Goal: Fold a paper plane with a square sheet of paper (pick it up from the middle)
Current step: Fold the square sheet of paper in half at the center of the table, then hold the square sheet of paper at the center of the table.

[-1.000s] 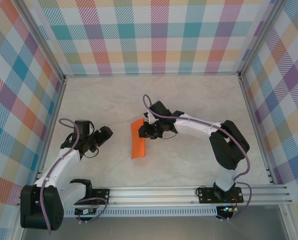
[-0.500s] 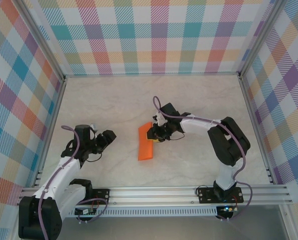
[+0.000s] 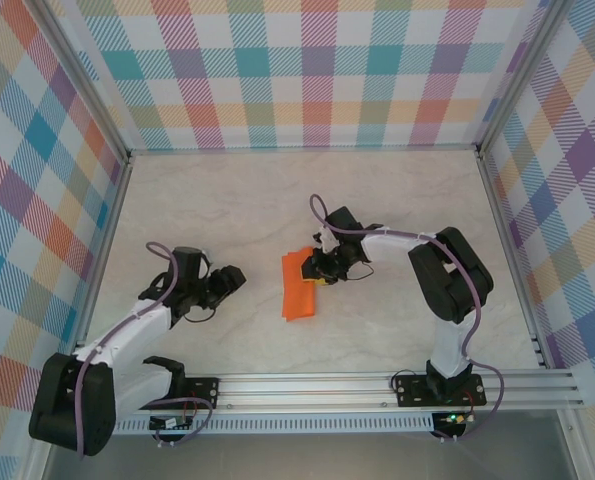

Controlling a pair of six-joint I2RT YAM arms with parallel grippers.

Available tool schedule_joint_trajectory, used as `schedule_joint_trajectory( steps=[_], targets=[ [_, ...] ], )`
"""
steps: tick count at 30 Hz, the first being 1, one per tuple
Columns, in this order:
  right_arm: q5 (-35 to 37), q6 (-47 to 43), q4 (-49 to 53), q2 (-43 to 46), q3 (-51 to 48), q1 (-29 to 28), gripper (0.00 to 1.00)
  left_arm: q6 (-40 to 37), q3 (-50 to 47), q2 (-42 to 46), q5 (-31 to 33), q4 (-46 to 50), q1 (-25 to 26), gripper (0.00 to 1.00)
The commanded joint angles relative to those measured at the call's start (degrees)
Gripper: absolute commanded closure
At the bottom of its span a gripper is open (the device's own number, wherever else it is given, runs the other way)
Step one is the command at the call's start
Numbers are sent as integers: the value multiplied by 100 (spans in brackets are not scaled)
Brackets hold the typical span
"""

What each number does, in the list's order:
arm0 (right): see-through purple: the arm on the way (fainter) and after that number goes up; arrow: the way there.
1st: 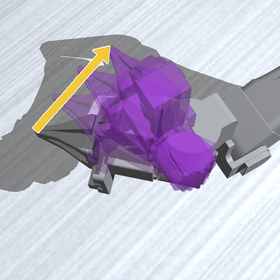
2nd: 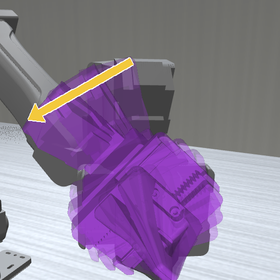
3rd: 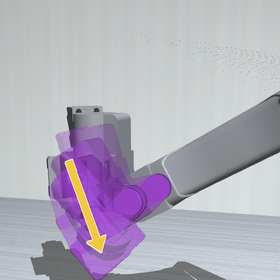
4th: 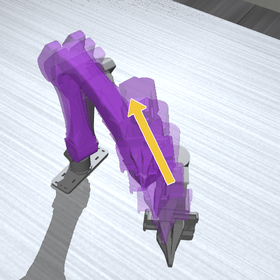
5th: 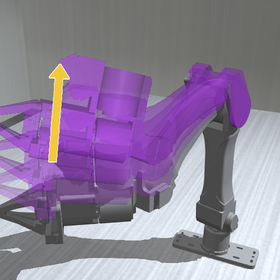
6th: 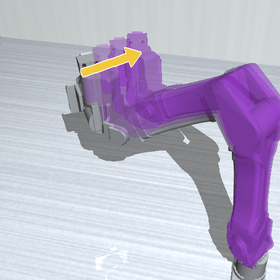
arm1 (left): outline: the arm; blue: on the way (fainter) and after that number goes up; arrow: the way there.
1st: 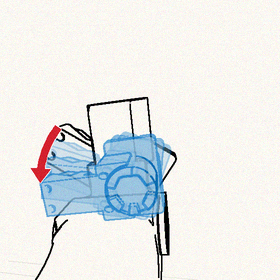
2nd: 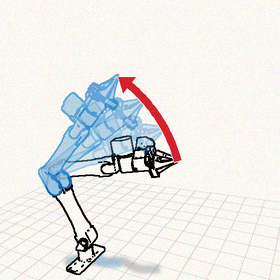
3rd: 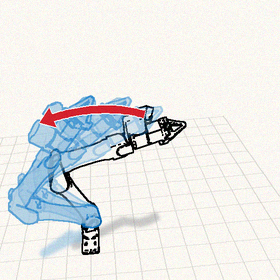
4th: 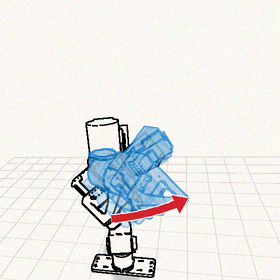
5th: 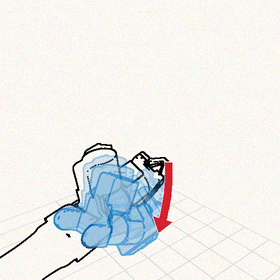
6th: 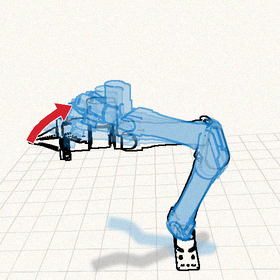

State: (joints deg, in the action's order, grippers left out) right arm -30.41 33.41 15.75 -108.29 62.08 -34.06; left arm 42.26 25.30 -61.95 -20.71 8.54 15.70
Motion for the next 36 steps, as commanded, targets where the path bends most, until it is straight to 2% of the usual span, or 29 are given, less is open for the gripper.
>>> schedule_joint_trajectory(
  steps=[1, 5, 11, 19, 24, 30, 32, 36],
  targets=[
    [124, -72, -210, -40, -149, 23, 69, 199, 218, -278, 337, -314, 413, 40],
    [456, 27, -207, 11, -161, 23, 66, 403, 264, -658, 548, -588, 934, 41],
    [957, 98, -20, 142, -143, 20, 65, 572, 417, -1229, 456, -1120, 1479, 44],
    [1040, 201, -12, 89, -153, 14, 69, 687, 1020, -2305, 303, -1810, 2041, 67],
    [1037, 235, -6, 62, -146, 14, 69, 670, 1435, -3048, 453, -1781, 2226, 84],
    [1053, 275, 93, 184, -118, 9, 68, 556, 1829, -3577, 749, -1048, 2319, 94],
    [1079, 290, 172, 289, -105, 14, 65, 509, 1884, -3625, 873, -809, 2340, 96],
    [1300, 326, 562, 570, 2, 4, 53, 446, 1952, -3674, 985, -530, 2384, 97]
  ],
)
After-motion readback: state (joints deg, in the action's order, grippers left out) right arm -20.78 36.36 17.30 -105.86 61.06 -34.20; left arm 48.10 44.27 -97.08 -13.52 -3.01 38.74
